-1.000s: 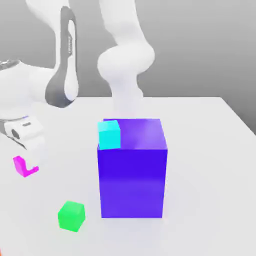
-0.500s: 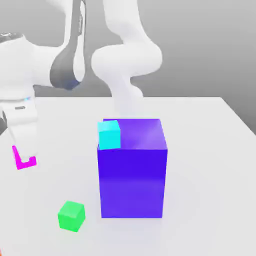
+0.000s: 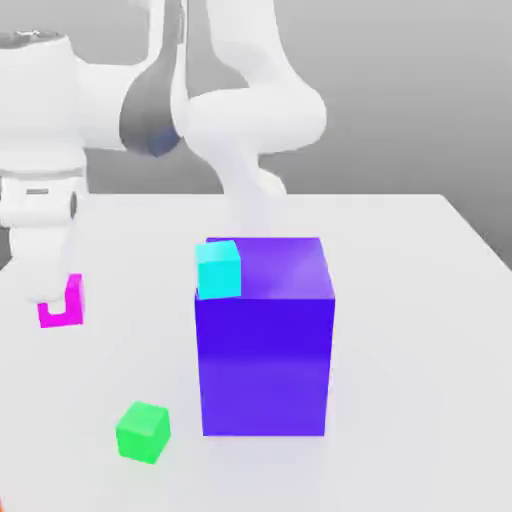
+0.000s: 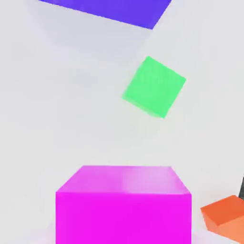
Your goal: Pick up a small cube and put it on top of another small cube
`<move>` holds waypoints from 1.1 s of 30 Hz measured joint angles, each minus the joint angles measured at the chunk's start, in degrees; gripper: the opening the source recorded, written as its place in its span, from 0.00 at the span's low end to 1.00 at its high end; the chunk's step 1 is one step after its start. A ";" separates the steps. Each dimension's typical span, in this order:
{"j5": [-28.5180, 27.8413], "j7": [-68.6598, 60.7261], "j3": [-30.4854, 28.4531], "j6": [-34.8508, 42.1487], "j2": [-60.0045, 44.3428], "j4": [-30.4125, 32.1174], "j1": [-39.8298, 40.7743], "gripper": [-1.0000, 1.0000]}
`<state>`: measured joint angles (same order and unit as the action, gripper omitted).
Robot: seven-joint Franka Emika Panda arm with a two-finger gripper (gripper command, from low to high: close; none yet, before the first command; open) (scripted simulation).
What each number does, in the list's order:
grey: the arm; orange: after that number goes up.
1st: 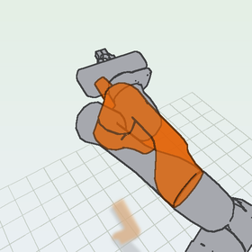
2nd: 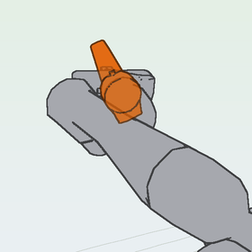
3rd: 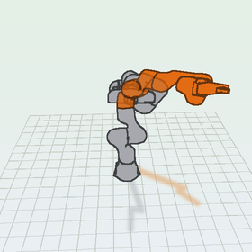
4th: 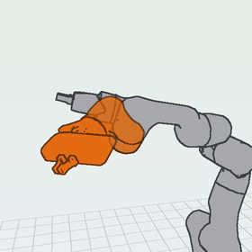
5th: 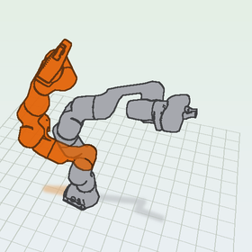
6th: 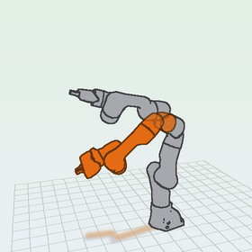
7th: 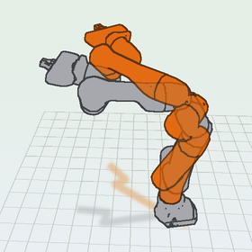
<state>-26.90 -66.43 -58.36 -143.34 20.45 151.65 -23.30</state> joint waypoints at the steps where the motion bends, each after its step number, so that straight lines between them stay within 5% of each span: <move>1: 0.40 1.38 0.41 0.03 -0.11 -0.01 0.01 0.00; 14: 7.66 18.14 3.35 -1.95 -5.13 0.25 -2.26 0.00; 24: 18.42 28.10 4.31 -6.24 -14.32 0.70 -6.95 0.00; 27: 23.71 29.61 5.16 -7.92 -18.28 0.77 -9.06 0.00; 33: 47.91 13.90 16.61 -15.05 -31.65 -0.41 -2.08 0.00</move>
<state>21.01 -52.53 -41.75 -158.39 -11.21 151.24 -25.39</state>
